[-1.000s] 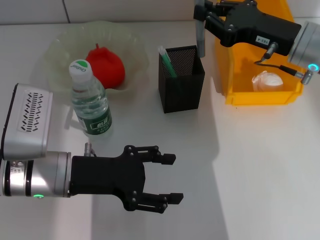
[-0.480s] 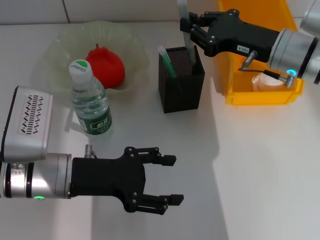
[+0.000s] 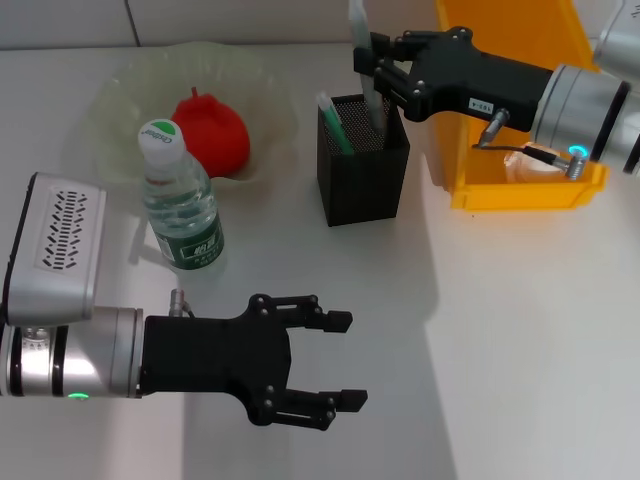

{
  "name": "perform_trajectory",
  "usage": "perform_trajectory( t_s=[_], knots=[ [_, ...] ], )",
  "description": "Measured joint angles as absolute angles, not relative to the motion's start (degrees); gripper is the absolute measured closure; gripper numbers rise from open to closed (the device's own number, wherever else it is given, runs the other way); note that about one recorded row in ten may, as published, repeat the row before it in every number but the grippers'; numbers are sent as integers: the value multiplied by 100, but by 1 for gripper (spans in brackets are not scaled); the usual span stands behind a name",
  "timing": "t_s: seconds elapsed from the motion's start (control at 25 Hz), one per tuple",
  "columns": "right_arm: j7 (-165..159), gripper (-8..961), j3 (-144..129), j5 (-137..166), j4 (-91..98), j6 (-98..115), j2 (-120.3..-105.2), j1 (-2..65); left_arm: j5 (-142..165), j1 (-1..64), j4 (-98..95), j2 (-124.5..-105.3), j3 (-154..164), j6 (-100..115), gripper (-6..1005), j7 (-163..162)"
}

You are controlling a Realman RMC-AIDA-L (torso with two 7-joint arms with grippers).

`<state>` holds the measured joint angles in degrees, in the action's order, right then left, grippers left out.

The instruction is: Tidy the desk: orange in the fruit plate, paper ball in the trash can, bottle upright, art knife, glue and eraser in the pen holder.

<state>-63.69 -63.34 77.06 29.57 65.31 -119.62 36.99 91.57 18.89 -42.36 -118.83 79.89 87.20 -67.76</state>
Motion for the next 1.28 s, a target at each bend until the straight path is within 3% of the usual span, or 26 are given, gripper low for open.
perform_trajectory(
  t_s=[0.32,0.52,0.84,1.04,1.28],
  knots=[
    [-6409,653,-6285,7690,3184,7006,-11961,3331,9158,1872,-4237,-11882,7974,8718,201,-6776],
    [-6979,411,-6300,7796,3972,7713,-11923,2631,9150,1842,-4253,-11877,7932,8718,200,-6776],
    [-7345,193,-6233,8569,5213,9100,-11900,1294,9093,1835,-4243,-11857,7852,8718,201,-6776],
    [-7362,129,-5900,9301,5297,9967,-11900,1001,9090,1795,-4236,-11856,7767,8718,201,-6771],
    [-7334,129,-5619,9826,5112,10645,-11900,980,9103,1725,-4236,-11836,7563,8723,200,-6768]
  ],
)
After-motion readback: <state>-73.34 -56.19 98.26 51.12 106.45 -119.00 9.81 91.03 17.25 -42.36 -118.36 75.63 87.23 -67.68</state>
